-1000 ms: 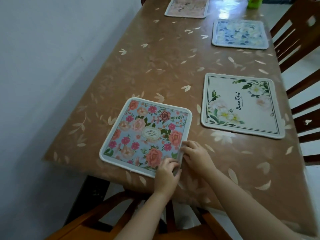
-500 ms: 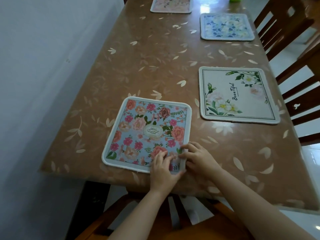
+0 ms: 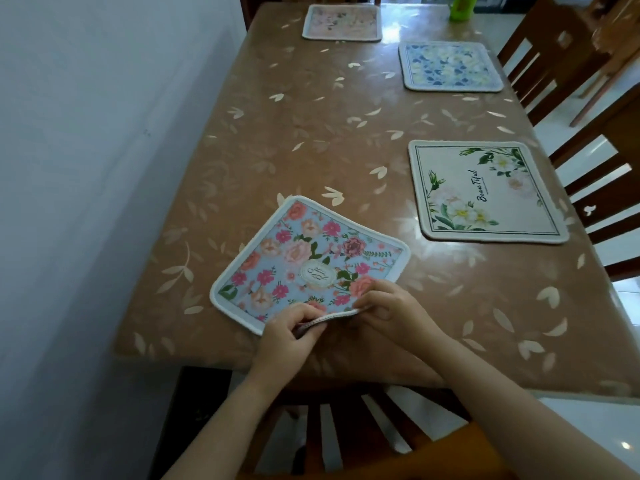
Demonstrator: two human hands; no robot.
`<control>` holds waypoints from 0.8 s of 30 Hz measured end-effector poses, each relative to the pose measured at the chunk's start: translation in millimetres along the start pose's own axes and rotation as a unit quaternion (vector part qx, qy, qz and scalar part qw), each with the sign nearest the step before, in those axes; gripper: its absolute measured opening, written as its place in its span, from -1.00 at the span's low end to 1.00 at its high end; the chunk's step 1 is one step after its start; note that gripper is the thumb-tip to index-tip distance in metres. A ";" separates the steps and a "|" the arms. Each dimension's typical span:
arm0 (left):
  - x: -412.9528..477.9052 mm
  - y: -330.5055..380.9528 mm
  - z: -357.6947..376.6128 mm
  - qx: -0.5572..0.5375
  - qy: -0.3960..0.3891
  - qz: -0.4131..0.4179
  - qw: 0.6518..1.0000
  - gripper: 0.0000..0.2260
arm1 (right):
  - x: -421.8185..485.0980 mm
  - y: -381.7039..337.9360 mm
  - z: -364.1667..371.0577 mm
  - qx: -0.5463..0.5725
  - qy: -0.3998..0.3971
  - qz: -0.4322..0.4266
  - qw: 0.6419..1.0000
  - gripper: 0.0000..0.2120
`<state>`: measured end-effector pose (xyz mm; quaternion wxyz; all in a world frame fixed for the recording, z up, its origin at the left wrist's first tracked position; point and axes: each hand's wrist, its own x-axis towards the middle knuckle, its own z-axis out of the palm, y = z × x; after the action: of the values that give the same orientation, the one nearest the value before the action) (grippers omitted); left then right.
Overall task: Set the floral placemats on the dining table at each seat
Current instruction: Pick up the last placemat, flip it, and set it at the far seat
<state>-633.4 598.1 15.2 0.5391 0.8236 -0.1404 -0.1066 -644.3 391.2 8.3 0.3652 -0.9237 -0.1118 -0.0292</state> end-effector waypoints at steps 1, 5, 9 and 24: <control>-2.3 -1.0 -12.9 0.000 0.002 -0.010 1.000 -0.88 | 0.8 -2.5 2.1 0.004 0.011 0.007 1.000 -0.88; -10.5 -1.1 -50.9 0.027 -0.001 -0.037 0.999 -0.83 | 9.3 -16.2 10.7 0.016 0.049 0.033 0.998 -0.90; -17.1 2.5 -63.2 0.110 -0.015 -0.004 0.994 -0.88 | 21.4 -50.5 28.5 -0.010 0.036 -0.027 0.999 -0.92; 10.0 2.3 -108.6 0.189 0.087 0.035 0.977 -0.94 | 39.2 -62.5 3.9 -0.036 0.060 -0.016 0.997 -0.89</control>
<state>-588.8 686.9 60.1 0.3874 0.9113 -0.1387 0.0129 -620.5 445.4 52.5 0.3375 -0.9309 -0.1034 -0.0944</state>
